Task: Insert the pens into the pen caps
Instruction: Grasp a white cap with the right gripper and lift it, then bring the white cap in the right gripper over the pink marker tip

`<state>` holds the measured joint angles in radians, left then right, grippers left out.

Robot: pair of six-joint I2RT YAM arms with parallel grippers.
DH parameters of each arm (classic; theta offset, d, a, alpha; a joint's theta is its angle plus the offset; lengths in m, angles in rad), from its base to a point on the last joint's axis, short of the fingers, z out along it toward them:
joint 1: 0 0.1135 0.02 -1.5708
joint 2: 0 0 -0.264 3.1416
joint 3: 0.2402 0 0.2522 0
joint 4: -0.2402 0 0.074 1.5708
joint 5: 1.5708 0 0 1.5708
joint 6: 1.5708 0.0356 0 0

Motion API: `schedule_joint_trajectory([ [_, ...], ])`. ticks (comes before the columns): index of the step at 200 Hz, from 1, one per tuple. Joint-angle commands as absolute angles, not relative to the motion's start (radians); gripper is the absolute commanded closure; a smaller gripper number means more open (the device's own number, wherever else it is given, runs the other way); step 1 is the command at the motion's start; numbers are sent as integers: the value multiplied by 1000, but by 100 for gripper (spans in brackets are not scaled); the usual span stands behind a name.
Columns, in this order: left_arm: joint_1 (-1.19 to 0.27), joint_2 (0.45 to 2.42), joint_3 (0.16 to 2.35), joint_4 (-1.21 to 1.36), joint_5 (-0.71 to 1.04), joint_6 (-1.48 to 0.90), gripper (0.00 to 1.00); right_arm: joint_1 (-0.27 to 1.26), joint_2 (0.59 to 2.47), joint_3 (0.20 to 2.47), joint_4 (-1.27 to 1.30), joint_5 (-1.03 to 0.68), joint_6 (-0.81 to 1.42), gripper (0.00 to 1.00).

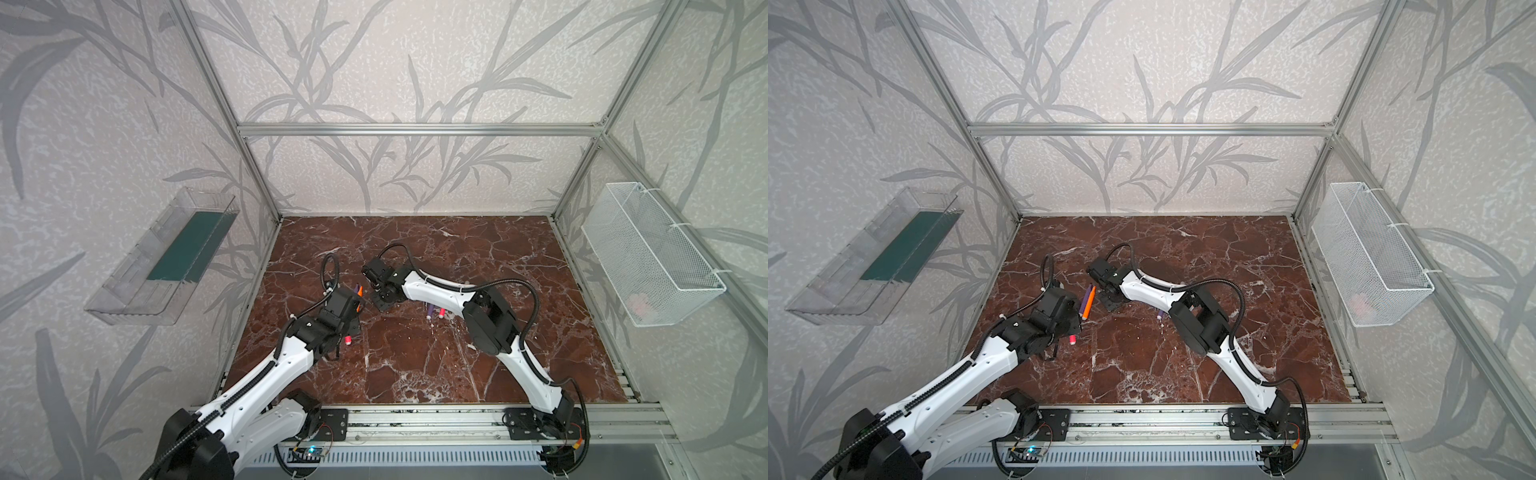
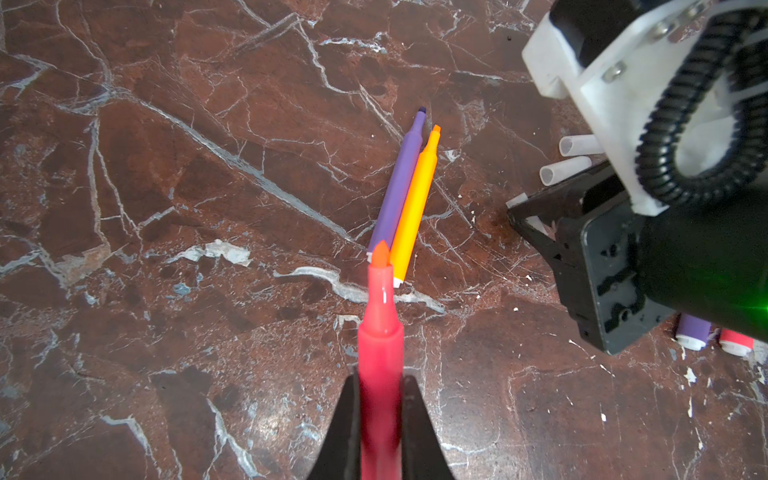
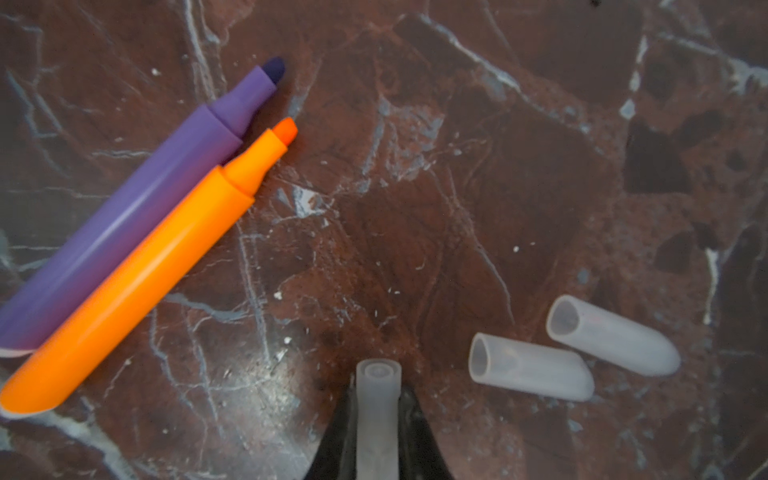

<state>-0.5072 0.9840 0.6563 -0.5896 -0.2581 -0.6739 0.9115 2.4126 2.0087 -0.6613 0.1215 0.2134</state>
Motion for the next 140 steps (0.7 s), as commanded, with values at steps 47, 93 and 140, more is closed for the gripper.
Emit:
schedule_joint_trajectory([
  [47, -502, 949, 601, -439, -38, -596, 100, 895, 2233, 1852, -586, 152, 349, 93],
  [93, -551, 955, 590, -334, 103, -572, 100, 816, 1812, 1346, -221, 86, 529, 94],
  [140, -771, 1054, 632, -207, 75, -534, 100, 755, 1467, 912, 103, 127, 730, 98],
])
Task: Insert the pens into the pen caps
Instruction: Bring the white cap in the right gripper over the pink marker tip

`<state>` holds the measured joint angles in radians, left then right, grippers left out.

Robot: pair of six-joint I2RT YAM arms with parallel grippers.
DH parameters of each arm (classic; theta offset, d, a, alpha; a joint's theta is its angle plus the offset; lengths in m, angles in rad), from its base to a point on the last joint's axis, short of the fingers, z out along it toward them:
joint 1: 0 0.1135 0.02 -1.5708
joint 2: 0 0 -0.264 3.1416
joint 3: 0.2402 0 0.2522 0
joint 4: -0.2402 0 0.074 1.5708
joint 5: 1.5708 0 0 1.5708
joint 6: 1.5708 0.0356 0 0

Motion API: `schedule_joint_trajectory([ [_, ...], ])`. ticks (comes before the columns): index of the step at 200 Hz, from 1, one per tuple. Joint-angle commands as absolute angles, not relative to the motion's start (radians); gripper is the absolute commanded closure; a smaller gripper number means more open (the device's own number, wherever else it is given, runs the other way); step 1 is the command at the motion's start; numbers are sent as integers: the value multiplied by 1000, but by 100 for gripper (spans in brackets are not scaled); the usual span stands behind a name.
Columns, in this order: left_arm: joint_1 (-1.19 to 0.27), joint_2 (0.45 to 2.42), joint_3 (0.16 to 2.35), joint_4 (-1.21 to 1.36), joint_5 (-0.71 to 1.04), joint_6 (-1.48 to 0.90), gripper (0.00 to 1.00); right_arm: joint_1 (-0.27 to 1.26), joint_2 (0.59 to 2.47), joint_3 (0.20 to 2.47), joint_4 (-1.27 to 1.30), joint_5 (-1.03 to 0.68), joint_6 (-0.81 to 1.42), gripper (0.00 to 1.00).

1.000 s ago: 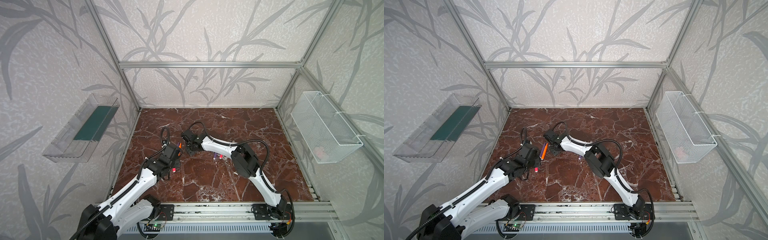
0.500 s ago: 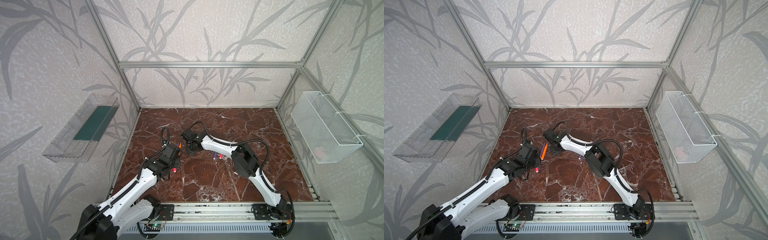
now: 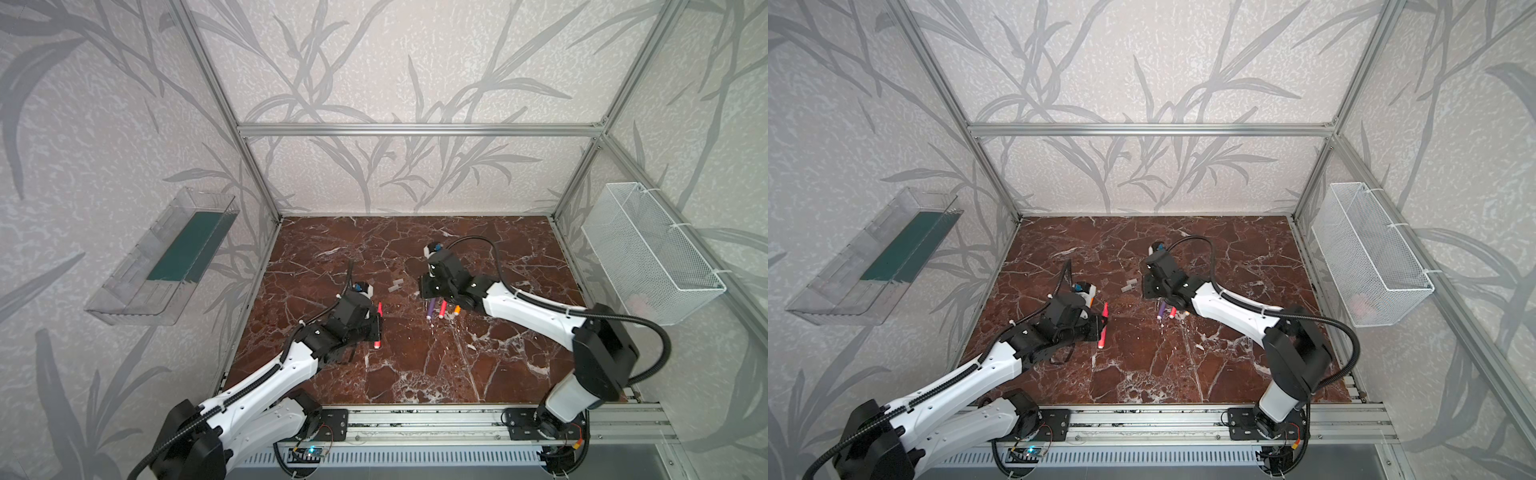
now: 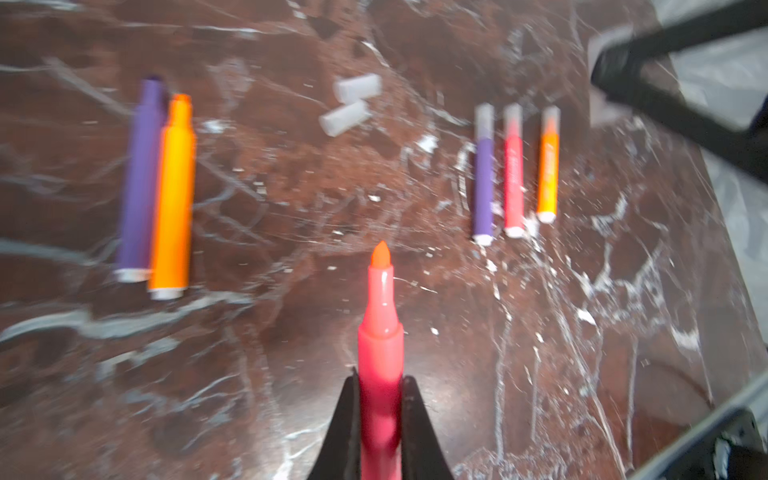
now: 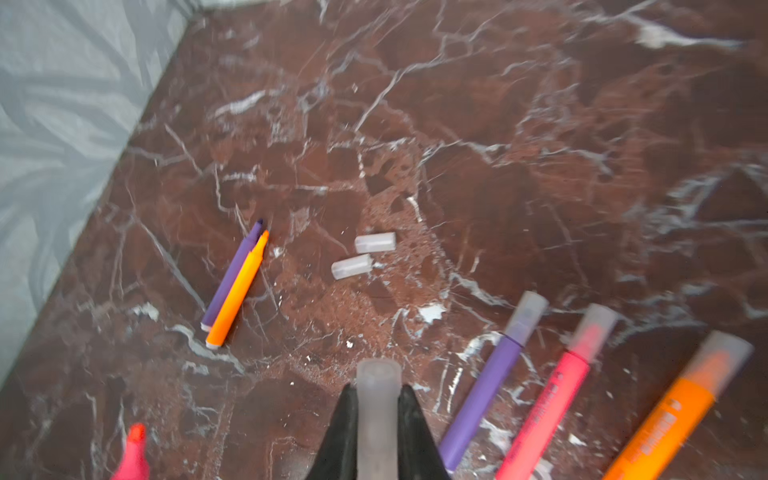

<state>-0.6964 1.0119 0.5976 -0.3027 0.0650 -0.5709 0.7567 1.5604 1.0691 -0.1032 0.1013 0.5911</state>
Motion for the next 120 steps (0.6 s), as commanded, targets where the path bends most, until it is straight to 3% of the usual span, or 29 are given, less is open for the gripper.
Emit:
schedule_joint_trajectory([
  [1, -774, 1057, 632, -204, 75, -533, 100, 755, 1460, 905, 112, 129, 732, 98],
  [60, -894, 1148, 659, -58, 108, -524, 100, 746, 1248, 686, 282, 158, 855, 99],
  [120, -939, 1230, 693, 3, 103, -526, 100, 747, 1240, 698, 298, 56, 879, 100],
])
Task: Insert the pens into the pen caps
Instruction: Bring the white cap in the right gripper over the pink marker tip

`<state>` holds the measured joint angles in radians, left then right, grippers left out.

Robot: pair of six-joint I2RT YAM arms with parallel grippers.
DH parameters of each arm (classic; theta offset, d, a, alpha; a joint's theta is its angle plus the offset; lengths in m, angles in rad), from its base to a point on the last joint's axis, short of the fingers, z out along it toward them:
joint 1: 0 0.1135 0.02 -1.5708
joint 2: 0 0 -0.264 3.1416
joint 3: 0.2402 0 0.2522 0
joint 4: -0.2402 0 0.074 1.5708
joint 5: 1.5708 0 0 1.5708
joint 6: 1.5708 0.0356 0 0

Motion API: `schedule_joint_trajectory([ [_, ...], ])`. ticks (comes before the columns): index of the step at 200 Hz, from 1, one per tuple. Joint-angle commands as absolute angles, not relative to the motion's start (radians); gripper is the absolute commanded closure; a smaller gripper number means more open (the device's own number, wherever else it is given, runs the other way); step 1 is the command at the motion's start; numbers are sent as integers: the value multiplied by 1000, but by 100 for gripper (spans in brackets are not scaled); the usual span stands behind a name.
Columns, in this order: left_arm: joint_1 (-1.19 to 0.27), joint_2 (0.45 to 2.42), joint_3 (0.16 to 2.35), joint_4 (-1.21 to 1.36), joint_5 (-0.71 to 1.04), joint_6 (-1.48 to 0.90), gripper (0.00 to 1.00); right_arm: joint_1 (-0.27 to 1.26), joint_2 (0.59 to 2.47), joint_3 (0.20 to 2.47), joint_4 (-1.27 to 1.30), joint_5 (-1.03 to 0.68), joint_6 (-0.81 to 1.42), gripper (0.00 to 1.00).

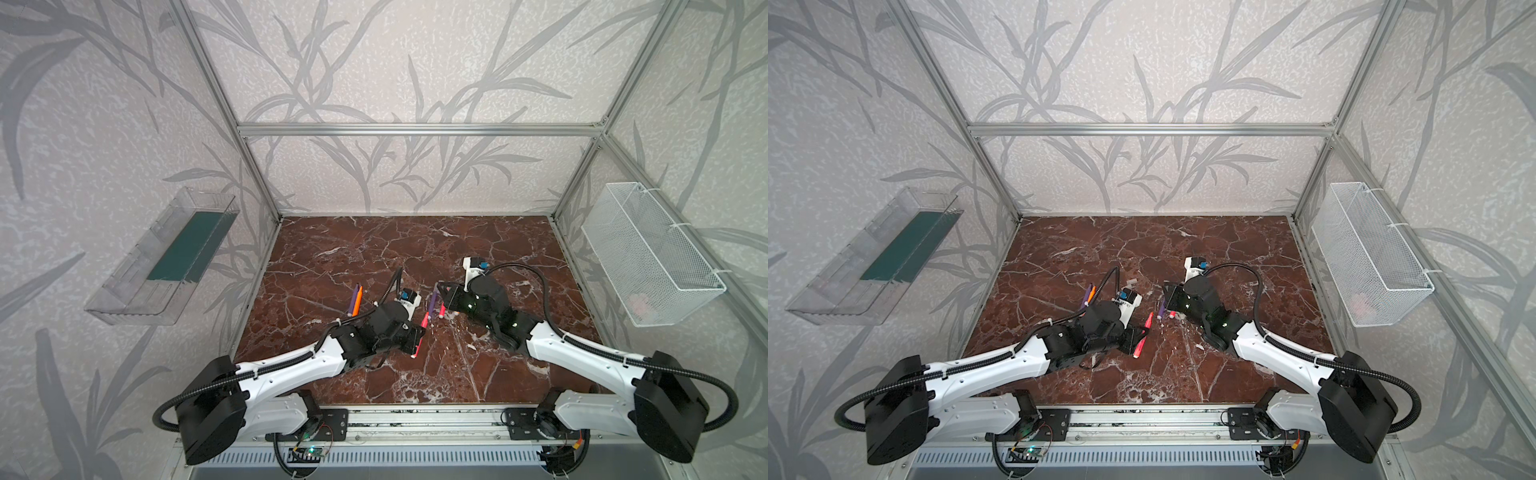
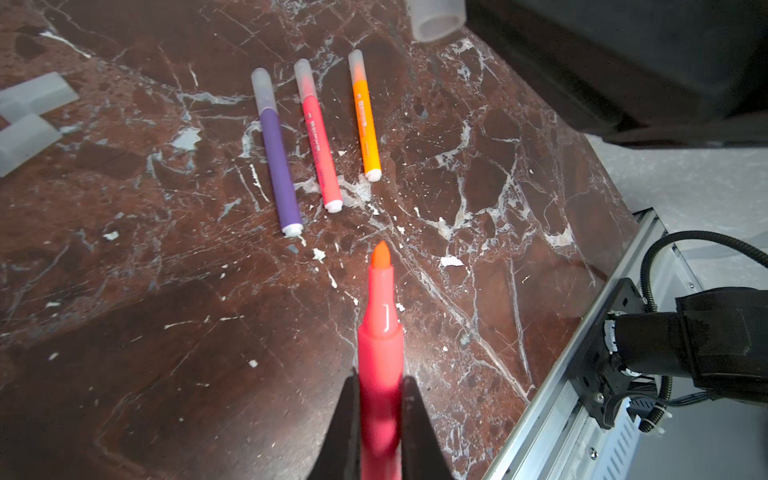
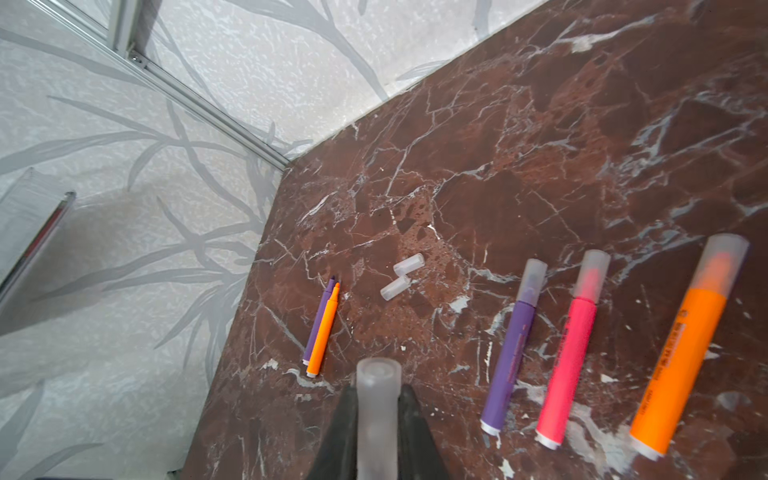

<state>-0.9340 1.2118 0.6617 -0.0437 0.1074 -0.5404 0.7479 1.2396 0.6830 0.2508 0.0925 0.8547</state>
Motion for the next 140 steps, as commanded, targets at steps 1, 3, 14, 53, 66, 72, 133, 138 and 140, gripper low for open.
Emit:
schedule_joint_trajectory([
  [1, -940, 1230, 693, 4, 104, -527, 100, 747, 1242, 698, 300, 55, 879, 100],
  [3, -940, 1232, 693, 5, 104, -526, 100, 746, 1242, 699, 301, 54, 880, 100],
  [14, -940, 1238, 695, 13, 104, -530, 100, 747, 1248, 698, 311, 42, 884, 100],
  [53, -939, 1240, 686, 44, 88, -543, 100, 747, 1268, 702, 336, 2, 888, 100],
  [66, -939, 1241, 686, 52, 92, -545, 100, 747, 1274, 704, 343, -11, 894, 100],
  [72, -939, 1242, 687, 52, 92, -546, 100, 747, 1276, 703, 346, -16, 897, 100],
  [133, -933, 1214, 689, 42, 64, -550, 100, 747, 1284, 687, 364, -15, 905, 100],
  [138, -931, 1209, 689, 43, 62, -550, 100, 747, 1288, 689, 365, -19, 907, 100],
  [140, -931, 1208, 690, 42, 60, -550, 100, 747, 1290, 689, 365, -20, 907, 100],
])
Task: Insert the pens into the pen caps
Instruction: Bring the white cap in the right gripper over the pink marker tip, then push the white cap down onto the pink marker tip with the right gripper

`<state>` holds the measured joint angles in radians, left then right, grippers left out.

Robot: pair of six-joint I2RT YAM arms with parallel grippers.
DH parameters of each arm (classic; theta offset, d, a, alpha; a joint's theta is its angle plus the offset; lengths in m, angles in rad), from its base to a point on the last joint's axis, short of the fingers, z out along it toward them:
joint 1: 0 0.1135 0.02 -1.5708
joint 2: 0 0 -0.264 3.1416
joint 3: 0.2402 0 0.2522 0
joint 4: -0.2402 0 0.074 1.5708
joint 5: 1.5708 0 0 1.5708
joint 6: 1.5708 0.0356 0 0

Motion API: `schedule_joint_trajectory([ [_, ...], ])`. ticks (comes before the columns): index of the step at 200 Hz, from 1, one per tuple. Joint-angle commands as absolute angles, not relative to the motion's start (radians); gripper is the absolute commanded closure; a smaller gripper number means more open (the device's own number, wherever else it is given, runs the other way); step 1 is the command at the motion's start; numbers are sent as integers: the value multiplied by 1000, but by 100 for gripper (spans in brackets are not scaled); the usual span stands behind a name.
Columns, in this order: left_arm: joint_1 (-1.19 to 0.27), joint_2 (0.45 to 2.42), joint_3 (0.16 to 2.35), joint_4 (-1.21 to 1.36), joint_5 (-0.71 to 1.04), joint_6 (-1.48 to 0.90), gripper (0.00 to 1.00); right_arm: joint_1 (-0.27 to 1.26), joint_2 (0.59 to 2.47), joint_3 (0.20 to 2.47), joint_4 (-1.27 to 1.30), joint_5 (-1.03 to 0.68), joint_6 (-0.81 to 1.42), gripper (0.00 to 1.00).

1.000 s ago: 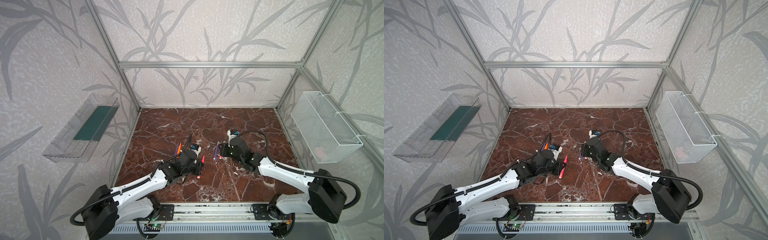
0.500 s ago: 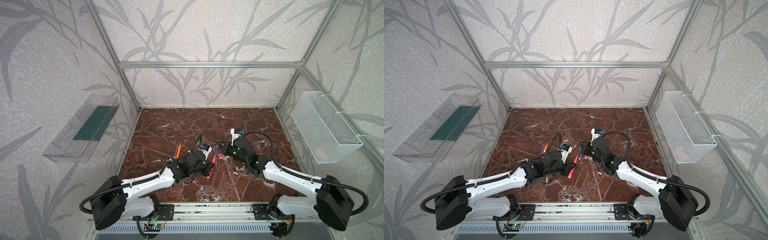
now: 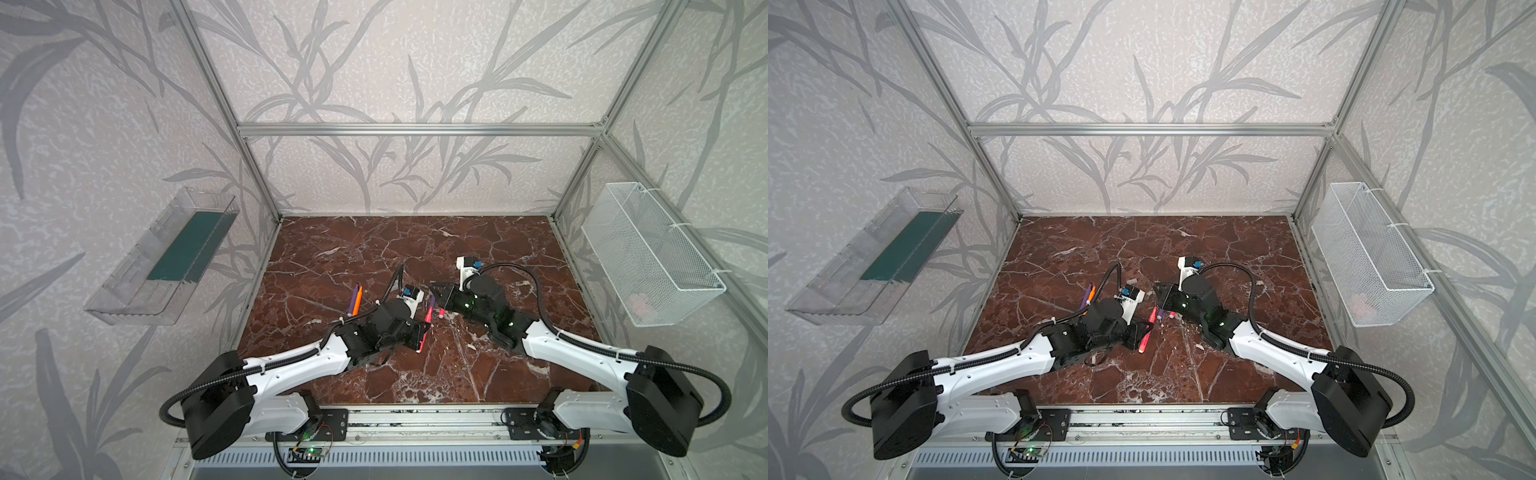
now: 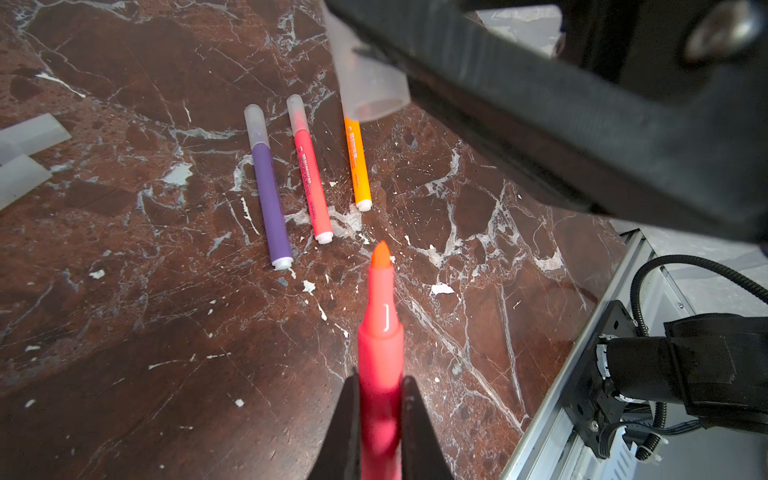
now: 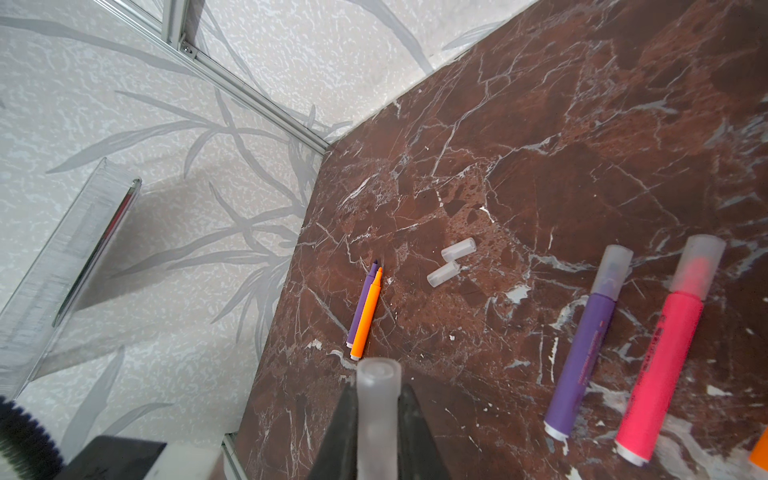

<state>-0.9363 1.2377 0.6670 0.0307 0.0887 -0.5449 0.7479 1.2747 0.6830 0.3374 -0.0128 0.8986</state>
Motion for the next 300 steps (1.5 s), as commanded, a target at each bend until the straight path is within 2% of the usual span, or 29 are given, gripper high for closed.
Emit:
schedule_joint_trajectory([
  [1, -931, 1208, 690, 42, 59, -550, 100, 747, 1291, 689, 366, -21, 908, 100],
  [92, -880, 1185, 683, 21, 12, -569, 100, 774, 1368, 698, 421, -49, 931, 100],
  [191, -831, 1192, 667, 38, 80, -587, 100, 796, 1407, 730, 426, -54, 922, 100],
  [252, -830, 1171, 645, 37, 75, -590, 100, 796, 1408, 762, 408, 31, 895, 100],
  [300, -829, 1161, 652, 30, 73, -581, 100, 799, 1407, 766, 413, -10, 897, 100],
])
